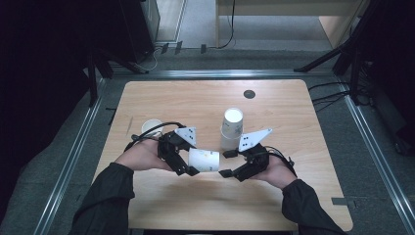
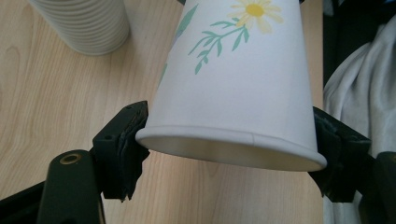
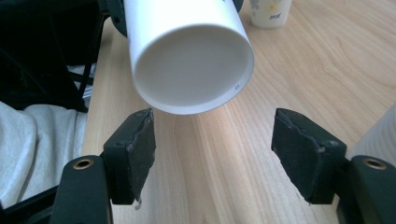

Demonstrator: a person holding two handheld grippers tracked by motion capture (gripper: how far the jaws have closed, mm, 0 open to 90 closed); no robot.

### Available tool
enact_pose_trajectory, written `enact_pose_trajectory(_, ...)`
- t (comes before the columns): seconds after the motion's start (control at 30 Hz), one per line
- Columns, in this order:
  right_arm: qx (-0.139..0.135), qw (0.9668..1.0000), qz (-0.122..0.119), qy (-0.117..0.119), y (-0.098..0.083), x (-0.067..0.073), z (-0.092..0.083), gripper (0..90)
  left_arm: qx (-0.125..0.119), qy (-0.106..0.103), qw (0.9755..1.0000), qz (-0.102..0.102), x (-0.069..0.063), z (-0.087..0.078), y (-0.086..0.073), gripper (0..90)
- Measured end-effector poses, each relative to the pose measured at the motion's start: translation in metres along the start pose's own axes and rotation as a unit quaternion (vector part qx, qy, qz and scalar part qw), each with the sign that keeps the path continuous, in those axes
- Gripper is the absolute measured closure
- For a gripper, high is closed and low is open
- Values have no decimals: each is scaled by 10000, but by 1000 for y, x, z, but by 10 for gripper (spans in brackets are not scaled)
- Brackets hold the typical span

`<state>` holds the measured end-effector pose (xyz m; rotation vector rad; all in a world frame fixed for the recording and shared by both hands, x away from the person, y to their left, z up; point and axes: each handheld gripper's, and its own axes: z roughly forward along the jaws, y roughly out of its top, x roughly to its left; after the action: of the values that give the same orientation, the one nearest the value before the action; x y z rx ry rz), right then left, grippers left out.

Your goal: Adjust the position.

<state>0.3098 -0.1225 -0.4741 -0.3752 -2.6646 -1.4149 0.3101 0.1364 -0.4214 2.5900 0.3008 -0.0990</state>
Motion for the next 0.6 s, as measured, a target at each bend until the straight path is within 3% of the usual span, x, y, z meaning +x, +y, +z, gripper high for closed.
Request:
enact_pose_trajectory(0.17, 21, 10000, -39, 54, 1, 2, 4, 298, 238, -47, 9997, 78, 0, 1, 9, 232)
enact_pose_trajectory(0.6, -240, 9995, -168, 82, 8, 3, 7, 282, 749, 148, 9968, 240, 2, 1, 31, 234)
